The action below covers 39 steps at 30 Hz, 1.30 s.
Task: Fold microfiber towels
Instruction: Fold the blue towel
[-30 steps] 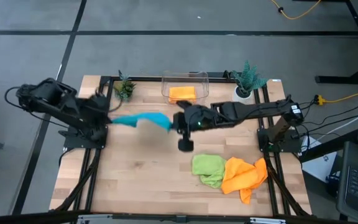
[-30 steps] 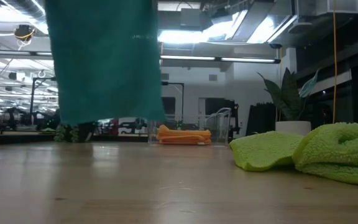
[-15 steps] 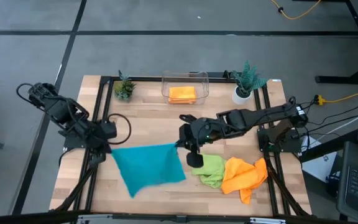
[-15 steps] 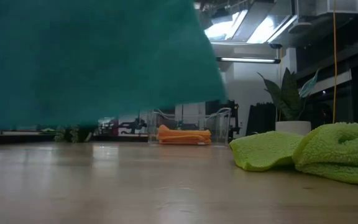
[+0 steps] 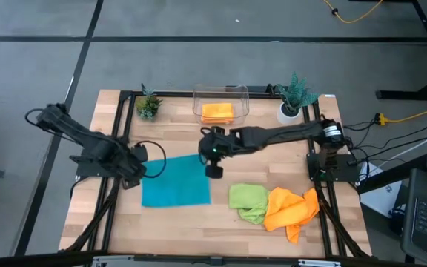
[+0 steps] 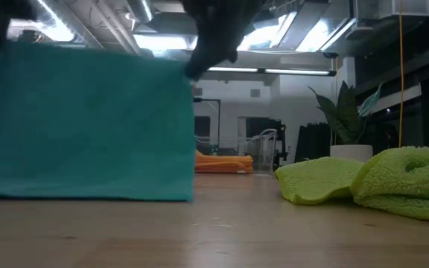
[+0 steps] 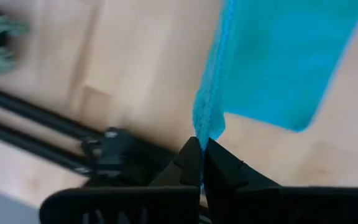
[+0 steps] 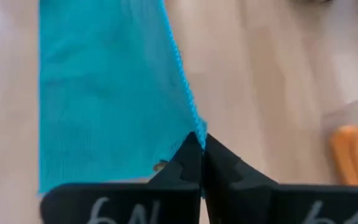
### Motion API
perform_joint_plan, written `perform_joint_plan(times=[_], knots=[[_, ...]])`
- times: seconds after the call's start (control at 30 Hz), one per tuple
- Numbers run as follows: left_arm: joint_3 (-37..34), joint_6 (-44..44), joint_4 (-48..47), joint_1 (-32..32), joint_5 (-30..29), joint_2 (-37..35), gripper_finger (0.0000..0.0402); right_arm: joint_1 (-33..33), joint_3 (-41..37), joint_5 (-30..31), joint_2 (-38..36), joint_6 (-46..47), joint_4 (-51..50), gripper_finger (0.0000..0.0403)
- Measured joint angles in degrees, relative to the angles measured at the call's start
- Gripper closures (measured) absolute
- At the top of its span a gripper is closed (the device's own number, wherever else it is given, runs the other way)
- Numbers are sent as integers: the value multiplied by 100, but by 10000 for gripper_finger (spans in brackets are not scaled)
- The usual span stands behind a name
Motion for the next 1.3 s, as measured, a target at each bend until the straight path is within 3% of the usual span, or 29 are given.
perform_joint_plan(times=[0.3, 0.5, 0.8, 1.07, 1.3], knots=[[-1012, 250, 19, 602, -869, -2, 402, -495, 11, 236, 371, -311, 342, 403], [-1100, 154, 487, 616, -814, -2, 402, -413, 5, 356, 397, -282, 270, 403], [-1302, -231, 1432, -33, -783, 51, 402, 232, 5, 706, 643, -136, -22, 403], [-1991, -1240, 2377, -799, -81, 55, 402, 801, 2, 697, 847, 31, 11, 403], [-2031, -1647, 2892, -1282, -166, 55, 402, 988, 3, 778, 1056, 207, 79, 403]])
